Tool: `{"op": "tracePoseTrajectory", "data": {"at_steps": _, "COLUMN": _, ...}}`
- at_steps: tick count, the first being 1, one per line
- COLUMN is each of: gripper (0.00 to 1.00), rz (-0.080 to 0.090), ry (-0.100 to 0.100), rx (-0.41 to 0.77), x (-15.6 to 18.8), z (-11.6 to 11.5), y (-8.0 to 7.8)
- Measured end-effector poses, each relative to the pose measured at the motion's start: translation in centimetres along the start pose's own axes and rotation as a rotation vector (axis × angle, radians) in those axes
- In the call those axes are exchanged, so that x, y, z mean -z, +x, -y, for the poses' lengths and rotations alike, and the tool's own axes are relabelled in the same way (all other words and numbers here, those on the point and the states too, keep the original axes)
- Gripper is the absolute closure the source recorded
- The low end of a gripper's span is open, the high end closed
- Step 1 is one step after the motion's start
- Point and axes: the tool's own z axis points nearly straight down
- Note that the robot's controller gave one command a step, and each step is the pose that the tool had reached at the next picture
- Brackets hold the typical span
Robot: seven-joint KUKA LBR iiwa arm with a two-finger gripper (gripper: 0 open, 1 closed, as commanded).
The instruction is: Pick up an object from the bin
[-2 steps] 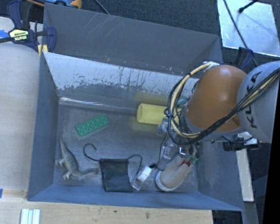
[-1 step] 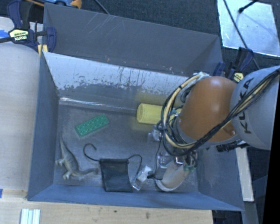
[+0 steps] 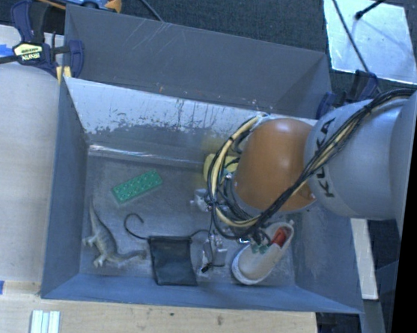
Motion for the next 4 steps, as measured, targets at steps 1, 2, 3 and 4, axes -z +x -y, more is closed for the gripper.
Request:
{"op": "tracePoseTrajectory", "data": {"at_steps": 1, "gripper": 0.0, "rz": 0.002, "ry": -0.002, "rx": 0.004, "x": -0.9, "z": -0.8, "y": -0.3}}
{"op": "tracePoseTrajectory", "data": {"at_steps": 2, "gripper": 0.0, "rz": -0.003, "ry": -0.002, "rx": -0.029, "x": -1.1, "z": -0.9, "y": 1.2}}
{"op": "tracePoseTrajectory", "data": {"at_steps": 3, "gripper": 1.0, "rz": -0.002, "ry": -0.001, "rx": 0.085, "x": -2.5, "z": 4.3, "y": 2.7}}
{"op": "tracePoseTrajectory", "data": {"at_steps": 4, "gripper": 1.0, "rz": -0.002, "ry": -0.001, "rx": 0.085, "x": -2.5, "z": 4.3, "y": 2.7}}
